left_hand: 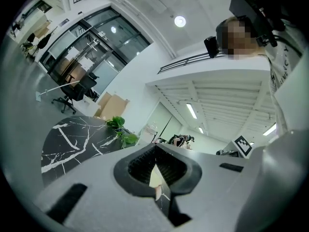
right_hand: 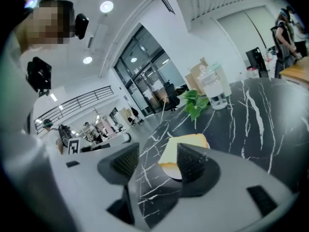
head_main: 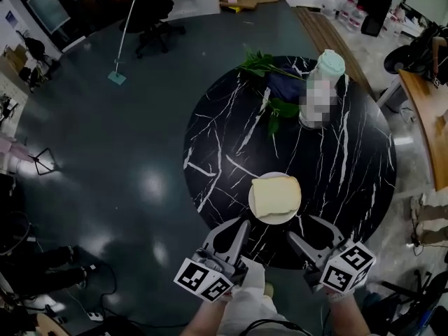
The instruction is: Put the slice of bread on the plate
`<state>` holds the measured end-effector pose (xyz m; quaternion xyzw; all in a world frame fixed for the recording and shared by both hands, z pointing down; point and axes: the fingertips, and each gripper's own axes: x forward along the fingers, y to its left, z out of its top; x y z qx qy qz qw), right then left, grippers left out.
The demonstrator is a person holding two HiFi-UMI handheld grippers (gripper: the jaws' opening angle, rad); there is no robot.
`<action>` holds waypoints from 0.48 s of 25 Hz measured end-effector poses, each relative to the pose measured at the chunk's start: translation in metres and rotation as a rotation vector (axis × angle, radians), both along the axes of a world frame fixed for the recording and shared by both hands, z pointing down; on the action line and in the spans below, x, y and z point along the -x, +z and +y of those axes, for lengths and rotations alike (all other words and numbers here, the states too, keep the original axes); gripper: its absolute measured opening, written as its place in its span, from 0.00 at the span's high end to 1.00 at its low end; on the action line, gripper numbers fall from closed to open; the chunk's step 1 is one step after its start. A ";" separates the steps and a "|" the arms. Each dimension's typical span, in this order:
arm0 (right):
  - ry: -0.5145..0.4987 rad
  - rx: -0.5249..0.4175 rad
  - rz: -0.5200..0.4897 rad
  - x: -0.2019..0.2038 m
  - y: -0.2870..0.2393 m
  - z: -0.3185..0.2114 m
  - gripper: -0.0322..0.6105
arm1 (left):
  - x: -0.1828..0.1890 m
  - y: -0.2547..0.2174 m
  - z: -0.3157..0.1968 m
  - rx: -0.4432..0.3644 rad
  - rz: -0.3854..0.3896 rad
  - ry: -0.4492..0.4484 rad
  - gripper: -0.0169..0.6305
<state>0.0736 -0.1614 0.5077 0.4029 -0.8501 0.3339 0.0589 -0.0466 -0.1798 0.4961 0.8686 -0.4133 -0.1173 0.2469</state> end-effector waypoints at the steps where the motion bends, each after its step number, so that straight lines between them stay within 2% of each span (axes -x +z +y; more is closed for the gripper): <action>1: -0.015 -0.023 0.008 0.002 -0.007 0.007 0.61 | -0.002 -0.003 0.006 -0.004 0.000 0.002 0.96; 2: -0.024 -0.043 0.016 0.003 -0.013 0.014 0.76 | -0.003 -0.007 0.013 -0.008 0.000 0.005 0.96; 3: -0.032 -0.060 0.021 0.003 -0.020 0.021 0.85 | -0.005 -0.011 0.020 -0.011 0.000 0.009 0.96; 4: -0.039 -0.076 0.025 0.004 -0.026 0.029 0.88 | -0.007 -0.014 0.028 -0.015 0.000 0.013 0.96; 8: -0.062 -0.129 0.038 0.004 -0.048 0.059 0.93 | -0.015 -0.031 0.058 -0.032 0.002 0.030 0.96; 12: -0.085 -0.162 0.024 0.007 -0.064 0.088 0.93 | -0.020 -0.048 0.089 -0.041 0.007 0.035 0.96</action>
